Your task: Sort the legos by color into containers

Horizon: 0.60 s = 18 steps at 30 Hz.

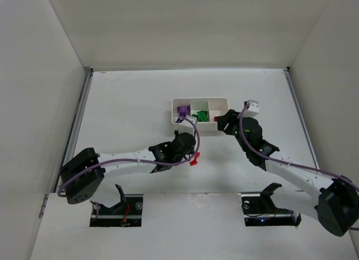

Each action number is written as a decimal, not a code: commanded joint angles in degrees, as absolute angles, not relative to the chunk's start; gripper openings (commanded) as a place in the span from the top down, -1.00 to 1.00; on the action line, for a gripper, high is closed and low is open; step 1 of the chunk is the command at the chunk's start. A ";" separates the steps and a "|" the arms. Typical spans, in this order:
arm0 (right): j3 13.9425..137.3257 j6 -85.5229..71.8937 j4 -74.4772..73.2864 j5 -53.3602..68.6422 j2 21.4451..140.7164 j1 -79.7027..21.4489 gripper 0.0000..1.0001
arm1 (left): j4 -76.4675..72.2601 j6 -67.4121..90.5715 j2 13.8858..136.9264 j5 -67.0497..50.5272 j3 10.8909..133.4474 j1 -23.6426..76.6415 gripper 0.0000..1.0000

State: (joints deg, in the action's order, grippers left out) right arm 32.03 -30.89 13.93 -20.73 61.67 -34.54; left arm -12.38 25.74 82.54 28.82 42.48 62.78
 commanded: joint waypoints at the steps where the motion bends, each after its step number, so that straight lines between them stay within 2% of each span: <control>1: 30.07 -33.22 15.91 -22.32 58.19 -34.23 -0.21 | -13.09 24.35 78.05 30.15 45.43 62.01 0.83; 3: 29.01 -34.19 14.77 -22.41 56.70 -34.49 -0.09 | -14.15 24.08 78.04 28.40 48.24 60.87 0.83; 6: 27.34 -36.29 12.14 -23.99 54.50 -34.50 0.25 | -16.25 24.52 81.20 24.27 53.77 58.59 0.82; 9: 25.41 -39.63 9.33 -26.80 52.48 -34.06 0.40 | -17.57 24.17 86.55 20.92 60.62 57.44 0.82; 13: 22.68 -41.48 8.09 -27.51 49.67 -33.35 0.45 | -18.63 22.85 95.78 18.73 70.11 55.24 0.81; 18: 20.57 -42.10 8.00 -27.16 46.59 -33.35 0.38 | -16.88 21.80 107.73 17.14 81.37 53.13 0.80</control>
